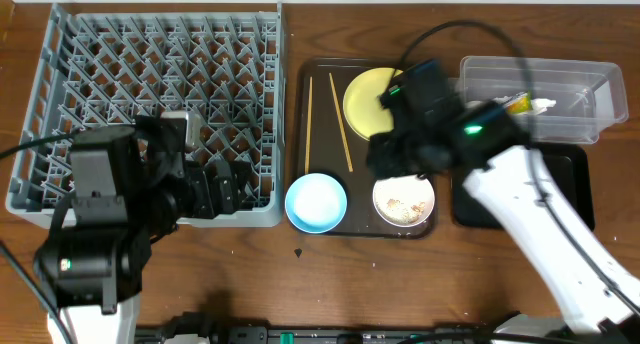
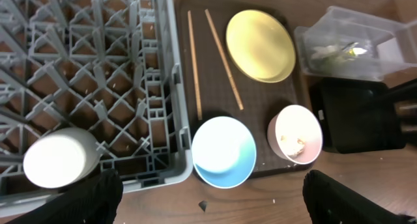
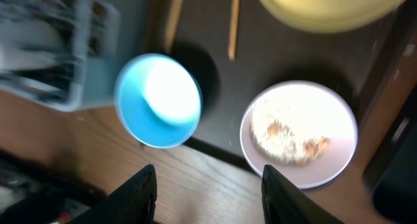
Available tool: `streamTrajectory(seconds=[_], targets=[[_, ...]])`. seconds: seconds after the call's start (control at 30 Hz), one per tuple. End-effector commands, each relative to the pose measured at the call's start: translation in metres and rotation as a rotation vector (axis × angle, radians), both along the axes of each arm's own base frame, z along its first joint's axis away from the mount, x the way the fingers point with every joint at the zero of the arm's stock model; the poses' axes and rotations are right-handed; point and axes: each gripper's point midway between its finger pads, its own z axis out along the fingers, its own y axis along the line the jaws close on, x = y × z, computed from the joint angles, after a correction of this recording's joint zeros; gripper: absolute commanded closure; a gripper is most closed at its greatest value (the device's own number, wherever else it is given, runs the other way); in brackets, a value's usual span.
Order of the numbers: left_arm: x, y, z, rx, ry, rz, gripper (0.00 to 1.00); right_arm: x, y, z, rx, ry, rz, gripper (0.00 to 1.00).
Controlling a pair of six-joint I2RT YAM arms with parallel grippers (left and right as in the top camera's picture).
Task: Sort waste into correct bins and load items into the dishwasher
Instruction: 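Grasp the pink rice bowl with the right gripper, then carry the pink bowl right and tip the rice onto the black tray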
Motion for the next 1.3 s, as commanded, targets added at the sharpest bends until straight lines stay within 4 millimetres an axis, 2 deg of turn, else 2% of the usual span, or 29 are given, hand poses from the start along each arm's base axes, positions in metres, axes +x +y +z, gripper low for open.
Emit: streamTrajectory(seconds=[0.0,0.13,0.17,0.27,0.3,0.4,0.57,0.7,0.83,0.97,1.03,1.1,1.27], targets=[[-0.005,-0.006,0.011,-0.003,-0.046,-0.043,0.11,-0.004,-0.011,-0.046,-0.176,0.054,-0.138,0.51],[-0.007,-0.006,0.011,-0.003,-0.042,-0.042,0.1,-0.009,-0.008,-0.09,-0.25,0.118,-0.155,0.57],[-0.008,-0.006,0.01,-0.004,-0.036,-0.042,0.06,-0.008,-0.007,-0.102,-0.263,0.131,-0.153,0.58],[-0.008,-0.006,0.009,-0.004,-0.033,-0.042,0.04,-0.004,-0.004,-0.127,-0.283,0.152,-0.152,0.59],[-0.008,-0.006,0.009,-0.004,-0.033,-0.042,0.04,-0.003,-0.003,-0.133,-0.289,0.159,-0.152,0.61],[-0.008,-0.006,0.009,-0.003,-0.033,-0.042,0.03,0.001,0.001,-0.156,-0.306,0.185,-0.148,0.76],[-0.009,-0.006,0.009,-0.004,-0.03,-0.042,0.03,-0.004,0.003,-0.182,-0.324,0.247,-0.14,0.96],[-0.009,-0.006,0.009,-0.004,-0.029,-0.042,0.03,-0.004,0.001,-0.185,-0.331,0.257,-0.152,0.99],[-0.009,-0.006,0.009,-0.004,-0.029,-0.042,0.03,-0.005,-0.004,-0.18,-0.335,0.265,-0.162,0.99],[-0.009,-0.006,0.009,-0.004,-0.03,-0.042,0.02,-0.005,-0.014,-0.157,-0.298,0.276,-0.185,0.99],[-0.009,-0.006,0.009,-0.004,-0.03,-0.042,0.02,-0.005,-0.01,-0.138,-0.198,0.287,-0.158,0.99],[-0.009,-0.006,0.009,-0.004,-0.03,-0.042,0.02,0.001,-0.009,-0.108,-0.047,0.279,-0.128,0.99],[-0.009,-0.006,0.009,-0.004,-0.03,-0.042,0.02,0.023,-0.039,-0.045,0.218,0.185,-0.138,0.99]])
